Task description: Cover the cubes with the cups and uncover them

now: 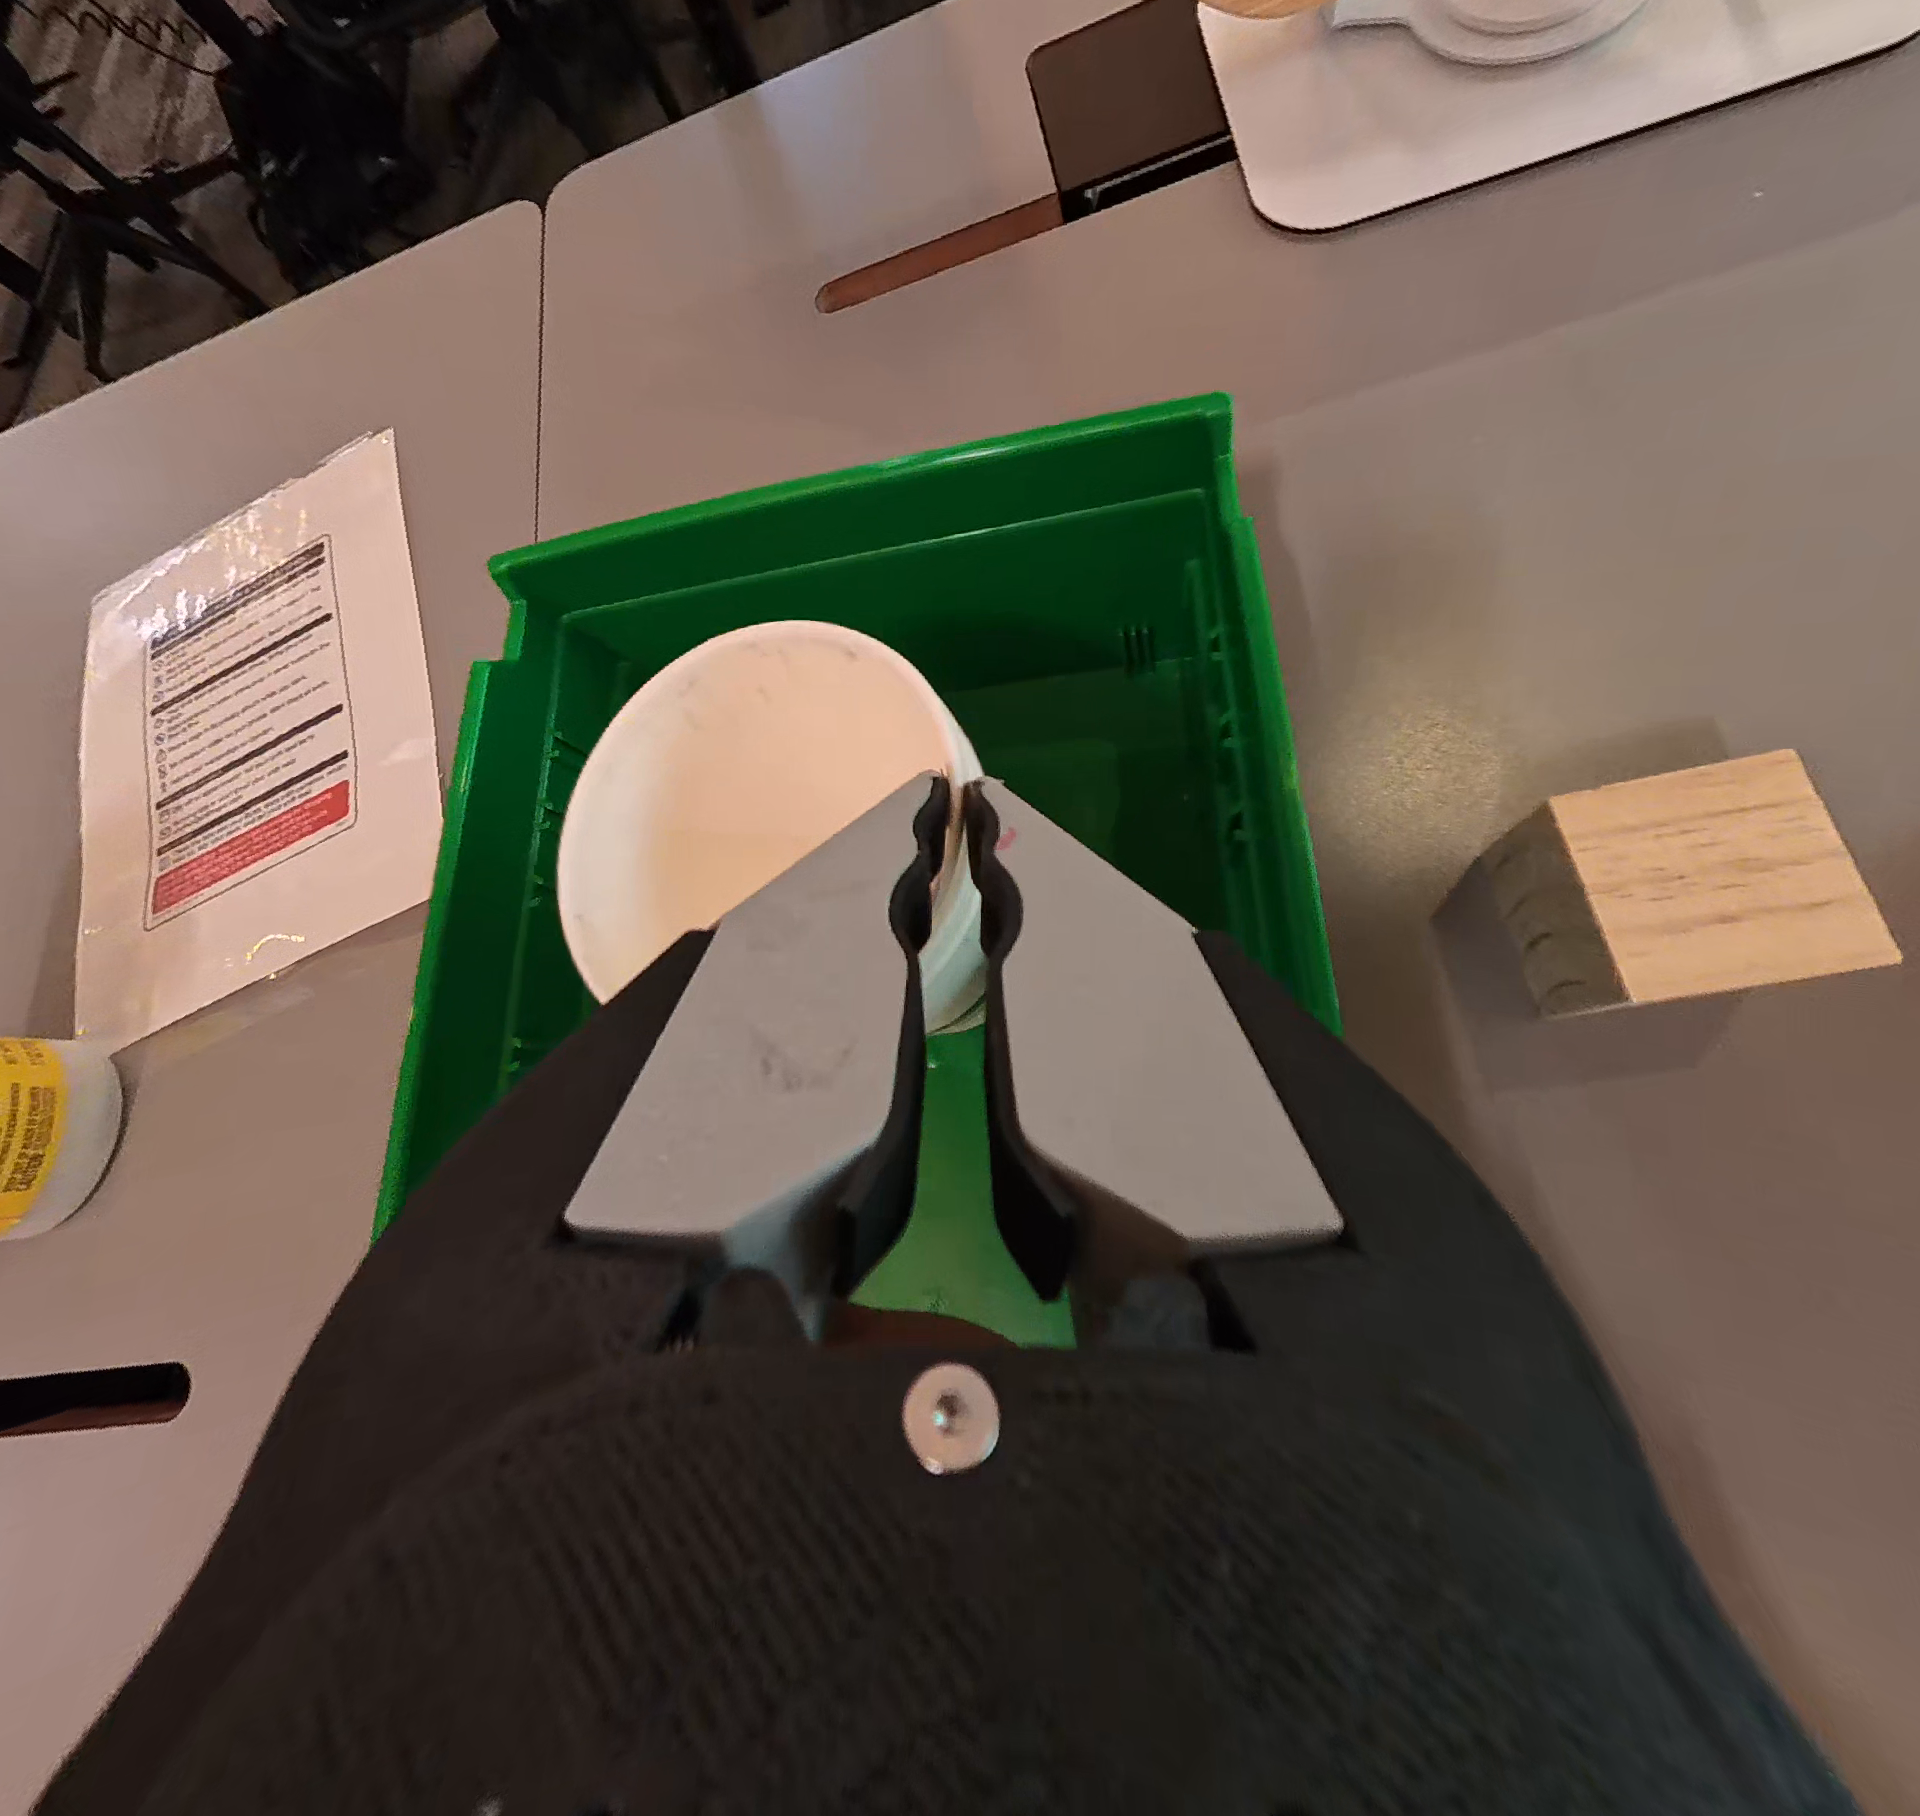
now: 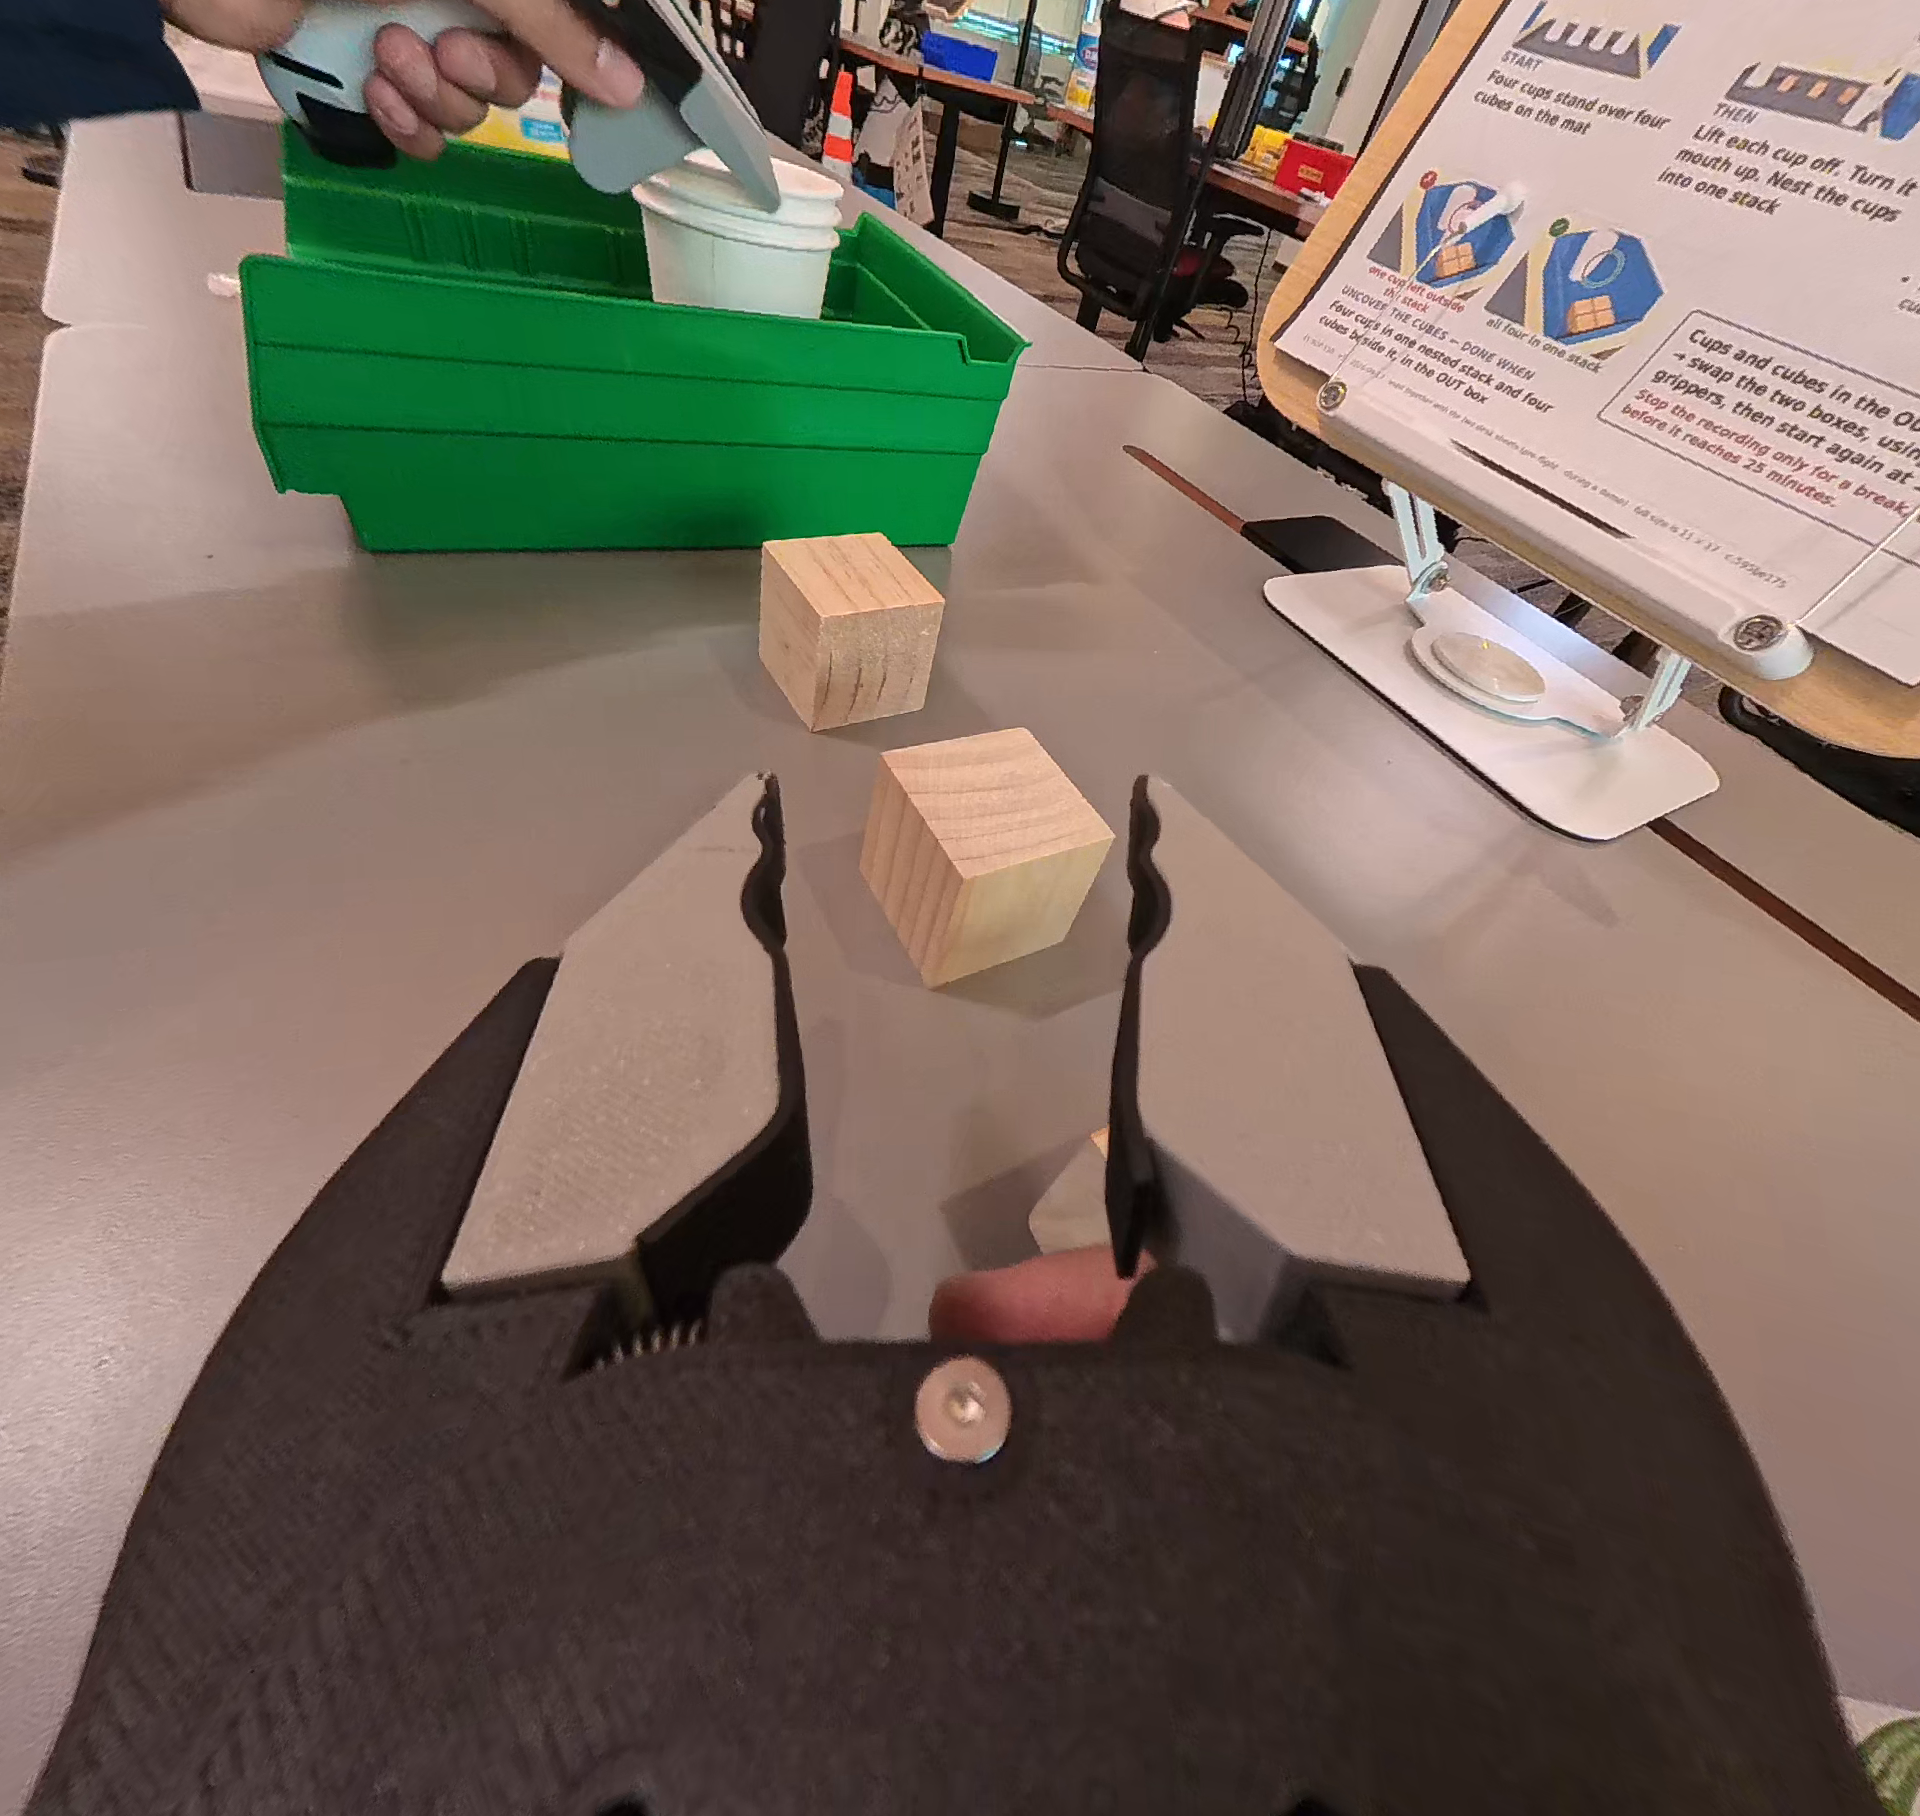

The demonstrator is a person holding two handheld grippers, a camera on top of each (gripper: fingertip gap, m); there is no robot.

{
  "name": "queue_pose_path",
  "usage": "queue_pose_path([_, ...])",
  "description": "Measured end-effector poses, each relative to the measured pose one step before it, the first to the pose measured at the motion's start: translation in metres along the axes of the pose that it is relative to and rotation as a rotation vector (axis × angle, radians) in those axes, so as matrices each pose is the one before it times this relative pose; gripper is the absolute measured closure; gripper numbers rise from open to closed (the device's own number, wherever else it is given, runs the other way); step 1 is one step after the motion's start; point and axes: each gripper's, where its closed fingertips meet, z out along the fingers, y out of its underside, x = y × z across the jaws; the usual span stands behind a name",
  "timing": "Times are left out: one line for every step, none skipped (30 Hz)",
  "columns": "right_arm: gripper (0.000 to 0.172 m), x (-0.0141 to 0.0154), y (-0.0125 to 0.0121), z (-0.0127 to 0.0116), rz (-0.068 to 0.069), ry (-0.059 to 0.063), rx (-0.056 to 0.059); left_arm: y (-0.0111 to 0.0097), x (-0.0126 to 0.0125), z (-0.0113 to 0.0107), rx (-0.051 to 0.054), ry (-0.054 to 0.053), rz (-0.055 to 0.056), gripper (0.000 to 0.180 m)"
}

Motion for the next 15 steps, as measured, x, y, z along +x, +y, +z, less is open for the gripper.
queue_pose_path([0.108,0.00016,0.00063,0.00017,-0.0021,0.0004,-0.003,-0.00011,-0.00141,-0.00125,0.0018,0.0004,-0.003,0.179])
queue_pose_path([0.108,0.00011,0.001,0.00024,-0.0031,-0.0002,-0.0053,-0.0001,-0.002,-0.00118,-0.0003,-0.0012,-0.0052,0.179])
queue_pose_path([0.108,0.00015,0.00084,0.00036,-0.0036,0.0008,-0.0054,-0.00061,-0.00314,-0.00153,0.0006,-0.0071,-0.0041,0.179])
queue_pose_path([0.108,0.00054,0.00047,0.00009,-0.0039,0.0034,-0.0019,-0.00261,-0.00524,-0.00224,0.0123,-0.0214,-0.0026,0.179])
queue_pose_path([0.109,0.00064,0.00038,0.00021,-0.0033,0.0035,-0.0011,-0.00454,-0.00451,-0.00302,0.0222,-0.0173,-0.001,0.179])
queue_pose_path([0.109,0.00084,0.00086,0.00015,-0.0016,0.0028,-0.0033,-0.00639,-0.00332,-0.00396,0.0278,-0.011,-0.004,0.179])
queue_pose_path([0.109,0.00098,0.00108,0.00032,0.0004,0.0024,-0.0038,-0.00878,-0.00417,-0.00506,0.0381,-0.0193,-0.0027,0.179])
queue_pose_path([0.109,0.00082,0.00099,0.00031,0.0029,-0.0011,-0.003,-0.01116,-0.00476,-0.00608,0.045,-0.0268,0.0003,0.179])
queue_pose_path([0.109,-0.00038,0.00055,0.00027,0.0063,-0.0098,-0.0015,-0.01281,-0.00383,-0.0068,0.0476,-0.0239,0.0018,0.179])
queue_pose_path([0.108,-0.00194,-0.00003,0.00013,0.0101,-0.0216,0.0022,-0.01451,-0.00293,-0.00779,0.0508,-0.0246,0.0025,0.179])
queue_pose_path([0.108,-0.00327,-0.00046,0.00007,0.0141,-0.0307,0.0041,-0.01658,-0.00077,-0.00888,0.057,-0.0186,0.0045,0.179])
queue_pose_path([0.107,-0.00483,-0.00006,0.00038,0.0183,-0.0405,0.0013,-0.01866,0.00313,-0.01014,0.0647,-0.0031,0.0044,0.179])
queue_pose_path([0.106,-0.00705,0.00037,0.00077,0.023,-0.0559,-0.0005,-0.02122,0.00733,-0.01183,0.0776,0.0118,-0.0009,0.179])
queue_pose_path([0.107,-0.00937,0.00037,0.00109,0.0264,-0.0711,0.0006,-0.02325,0.01243,-0.01319,0.0877,0.0308,-0.0068,0.179])
queue_pose_path([0.107,-0.01071,0.00075,0.00134,0.0286,-0.0789,-0.0003,-0.02471,0.01964,-0.01398,0.0993,0.0591,-0.0155,0.179])
